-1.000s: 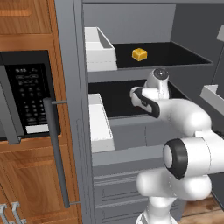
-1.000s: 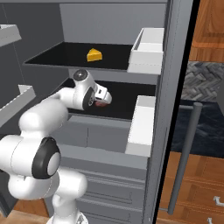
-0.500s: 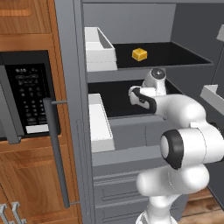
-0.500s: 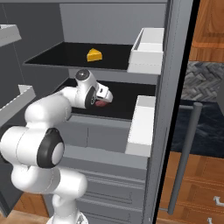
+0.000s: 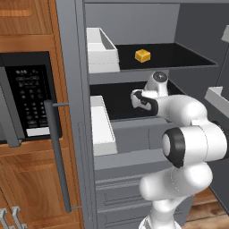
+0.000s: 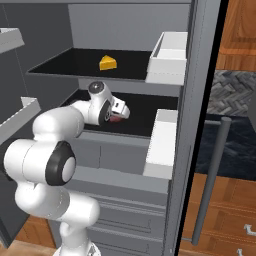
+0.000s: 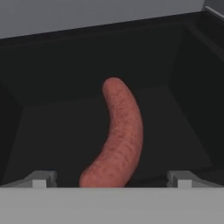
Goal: Retrieve the sausage and cheese from the fridge and place them on the cutting board on the counter.
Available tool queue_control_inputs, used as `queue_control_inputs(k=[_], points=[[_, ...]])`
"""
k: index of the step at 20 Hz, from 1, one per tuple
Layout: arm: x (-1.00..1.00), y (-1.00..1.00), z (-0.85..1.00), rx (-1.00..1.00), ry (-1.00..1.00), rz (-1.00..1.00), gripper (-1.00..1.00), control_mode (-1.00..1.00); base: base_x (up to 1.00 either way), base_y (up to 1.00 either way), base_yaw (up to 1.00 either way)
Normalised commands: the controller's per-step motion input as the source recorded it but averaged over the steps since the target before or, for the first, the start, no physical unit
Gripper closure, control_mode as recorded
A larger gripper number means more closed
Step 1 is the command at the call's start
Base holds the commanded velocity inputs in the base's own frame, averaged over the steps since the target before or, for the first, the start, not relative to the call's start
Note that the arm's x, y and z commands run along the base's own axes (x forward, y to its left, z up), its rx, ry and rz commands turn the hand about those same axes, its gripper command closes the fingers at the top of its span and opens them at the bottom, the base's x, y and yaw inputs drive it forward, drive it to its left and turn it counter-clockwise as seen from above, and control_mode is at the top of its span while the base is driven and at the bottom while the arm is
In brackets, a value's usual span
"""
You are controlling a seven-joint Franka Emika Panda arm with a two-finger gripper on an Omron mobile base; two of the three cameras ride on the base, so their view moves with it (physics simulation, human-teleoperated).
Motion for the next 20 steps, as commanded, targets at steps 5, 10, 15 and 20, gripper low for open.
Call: queue_control_inputs(k=[5, 10, 15, 20], points=[[0.0, -0.02, -0.13, 0.0, 0.0, 0.0, -1.0, -1.0, 0.0, 0.0, 0.0], [0.0, -0.02, -0.14, 0.0, 0.0, 0.0, -1.0, -1.0, 0.0, 0.0, 0.0], [0.05, -0.01, 0.0, 0.0, 0.0, 0.0, -1.0, -1.0, 0.0, 0.0, 0.0], [0.04, -0.01, 0.0, 0.0, 0.0, 0.0, -1.0, -1.0, 0.0, 0.0, 0.0]])
